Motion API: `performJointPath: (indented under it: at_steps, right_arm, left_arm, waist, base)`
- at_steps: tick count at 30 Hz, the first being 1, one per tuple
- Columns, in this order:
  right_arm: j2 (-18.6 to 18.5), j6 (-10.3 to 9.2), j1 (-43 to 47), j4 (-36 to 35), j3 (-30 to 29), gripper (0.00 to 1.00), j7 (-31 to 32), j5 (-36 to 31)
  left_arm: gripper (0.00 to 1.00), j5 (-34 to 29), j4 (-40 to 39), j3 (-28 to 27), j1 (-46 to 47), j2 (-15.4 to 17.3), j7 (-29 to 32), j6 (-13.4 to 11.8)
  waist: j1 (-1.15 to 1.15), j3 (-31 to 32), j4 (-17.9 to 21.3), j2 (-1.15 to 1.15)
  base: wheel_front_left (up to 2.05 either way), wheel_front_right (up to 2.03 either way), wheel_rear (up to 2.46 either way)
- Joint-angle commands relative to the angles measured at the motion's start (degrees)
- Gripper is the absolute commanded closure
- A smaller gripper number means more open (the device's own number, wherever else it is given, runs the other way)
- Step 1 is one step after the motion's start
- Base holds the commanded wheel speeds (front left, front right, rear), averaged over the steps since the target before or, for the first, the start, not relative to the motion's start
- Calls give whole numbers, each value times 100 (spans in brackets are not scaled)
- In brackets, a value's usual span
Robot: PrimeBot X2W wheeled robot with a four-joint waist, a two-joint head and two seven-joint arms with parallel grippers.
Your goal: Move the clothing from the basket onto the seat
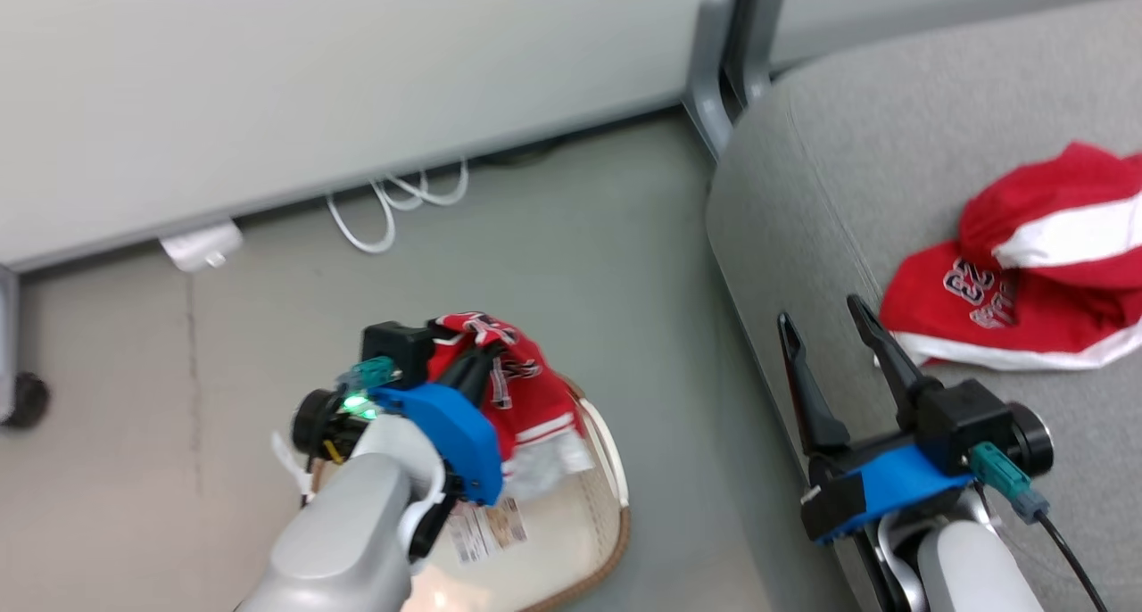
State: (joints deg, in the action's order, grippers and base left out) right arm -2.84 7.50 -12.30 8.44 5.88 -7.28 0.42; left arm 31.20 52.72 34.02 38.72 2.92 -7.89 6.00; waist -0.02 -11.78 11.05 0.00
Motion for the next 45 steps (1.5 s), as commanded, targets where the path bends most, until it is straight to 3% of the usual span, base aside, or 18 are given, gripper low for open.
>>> performJointPath:
  at_steps: [1, 11, 22, 36, 45]
  right_arm:
    - [-9, -2, 176, -52, -41, 0, 48, -37]
    - [-6, -2, 870, -436, -153, 0, 412, -42]
    - [-7, -2, 961, -546, 132, 0, 560, 3]
    - [-7, -2, 610, -310, 714, 0, 550, 242]
    - [-9, -2, -272, 686, 1318, 0, 457, 393]
  left_arm:
    - [100, 129, -159, 191, 14, 0, 15, -52]
    - [100, 1106, -1178, 1523, 727, 5, 295, -489]
    - [100, 1815, -1340, 2351, 1443, 4, 198, -825]
    - [100, 2438, -1107, 3065, 1670, 3, 87, -886]
    - [100, 2743, -1190, 3437, 1829, 4, -40, -881]
  waist:
    - [2, 647, -424, 0]
    - [2, 1250, -779, 0]
    - [2, 1462, -792, 0]
    - [2, 1460, -800, 0]
    - [2, 1395, -830, 0]
  base:
    - [0, 0, 0]
    - [0, 0, 0]
    - [0, 0, 0]
    - [0, 0, 0]
    - [0, 0, 0]
